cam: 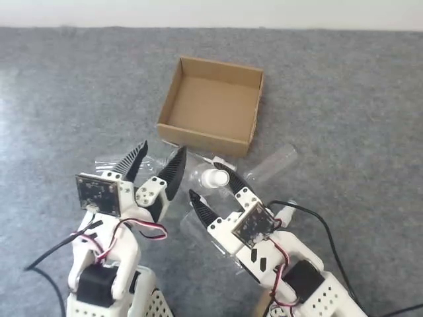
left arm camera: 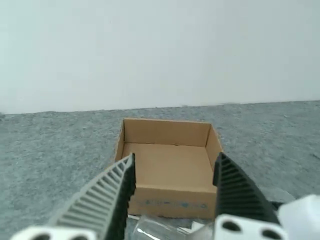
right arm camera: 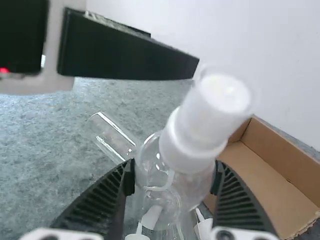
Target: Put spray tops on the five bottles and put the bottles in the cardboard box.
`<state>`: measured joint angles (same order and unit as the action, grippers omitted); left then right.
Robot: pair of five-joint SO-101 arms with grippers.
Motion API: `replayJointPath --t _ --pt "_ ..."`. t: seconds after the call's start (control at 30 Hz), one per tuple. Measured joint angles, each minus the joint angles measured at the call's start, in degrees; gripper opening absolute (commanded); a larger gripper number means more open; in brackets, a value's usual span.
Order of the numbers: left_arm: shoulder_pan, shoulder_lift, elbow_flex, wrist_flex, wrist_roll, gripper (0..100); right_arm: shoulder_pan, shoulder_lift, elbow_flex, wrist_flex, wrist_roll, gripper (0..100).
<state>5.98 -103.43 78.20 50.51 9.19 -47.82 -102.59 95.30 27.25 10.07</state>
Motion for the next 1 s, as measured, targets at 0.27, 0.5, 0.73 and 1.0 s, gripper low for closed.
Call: replayJointPath --t 0.27,0.5,0.73,1.0 --pt "-10.7 0.0 0.0 -1.7 -0.6 24 2.4 0.0 0.0 0.7 0.0 14.4" --pt "-17.8 0.0 2.6 -1.7 -0.8 24 4.1 0.0 0.0 0.7 0.0 14.4" --pt "-22.8 0.1 9.0 -1.7 -0.8 24 4.1 0.0 0.0 3.7 0.0 14.4" --pt "-23.3 0.1 12.3 -1.7 -0.8 24 6.4 0.0 0.0 3.7 0.0 14.4"
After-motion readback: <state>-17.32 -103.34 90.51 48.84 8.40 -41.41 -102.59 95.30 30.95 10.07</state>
